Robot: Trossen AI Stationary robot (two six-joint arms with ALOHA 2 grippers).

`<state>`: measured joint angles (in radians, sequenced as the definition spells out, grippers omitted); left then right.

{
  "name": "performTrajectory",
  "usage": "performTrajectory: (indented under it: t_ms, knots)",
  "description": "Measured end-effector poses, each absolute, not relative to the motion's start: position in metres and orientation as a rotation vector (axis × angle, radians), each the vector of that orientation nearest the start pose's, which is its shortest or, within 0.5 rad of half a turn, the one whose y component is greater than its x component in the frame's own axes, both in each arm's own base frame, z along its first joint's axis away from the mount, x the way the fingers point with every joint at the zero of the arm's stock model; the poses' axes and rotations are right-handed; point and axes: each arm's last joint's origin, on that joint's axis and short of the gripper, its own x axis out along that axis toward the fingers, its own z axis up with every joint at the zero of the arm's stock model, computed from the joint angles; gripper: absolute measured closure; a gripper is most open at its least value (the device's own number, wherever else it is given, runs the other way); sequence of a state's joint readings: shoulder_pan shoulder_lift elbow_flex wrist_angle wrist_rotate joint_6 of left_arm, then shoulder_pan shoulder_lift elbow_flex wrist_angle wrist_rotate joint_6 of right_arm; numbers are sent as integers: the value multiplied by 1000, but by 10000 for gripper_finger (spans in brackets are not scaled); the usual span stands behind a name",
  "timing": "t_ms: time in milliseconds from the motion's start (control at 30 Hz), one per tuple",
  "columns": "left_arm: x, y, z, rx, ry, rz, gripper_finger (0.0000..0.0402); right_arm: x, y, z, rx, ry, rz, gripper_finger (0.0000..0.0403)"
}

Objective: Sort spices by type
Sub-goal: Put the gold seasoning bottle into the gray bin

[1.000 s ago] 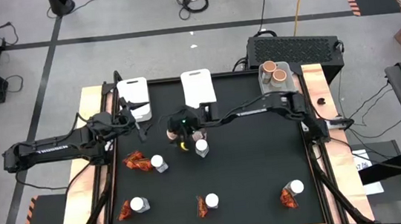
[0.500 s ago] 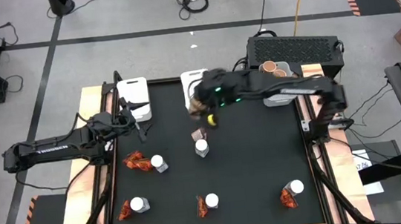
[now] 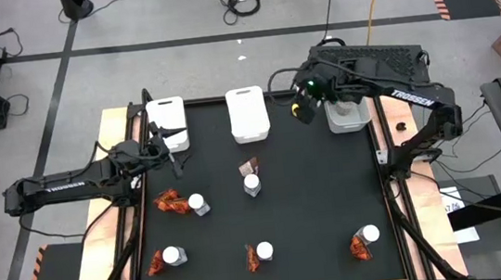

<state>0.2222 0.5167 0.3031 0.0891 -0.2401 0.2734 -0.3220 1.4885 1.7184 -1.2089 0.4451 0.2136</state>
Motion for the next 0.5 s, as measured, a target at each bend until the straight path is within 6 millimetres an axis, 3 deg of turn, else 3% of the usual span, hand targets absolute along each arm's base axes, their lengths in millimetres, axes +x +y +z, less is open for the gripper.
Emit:
performTrajectory:
  t_ms: [267, 500]
  knots:
    - [133, 37, 227, 266, 206, 435, 63, 214, -120, 363, 251, 806, -884, 141]
    - [133, 37, 227, 266, 209, 435, 63, 183, -116, 336, 347, 685, -916, 140]
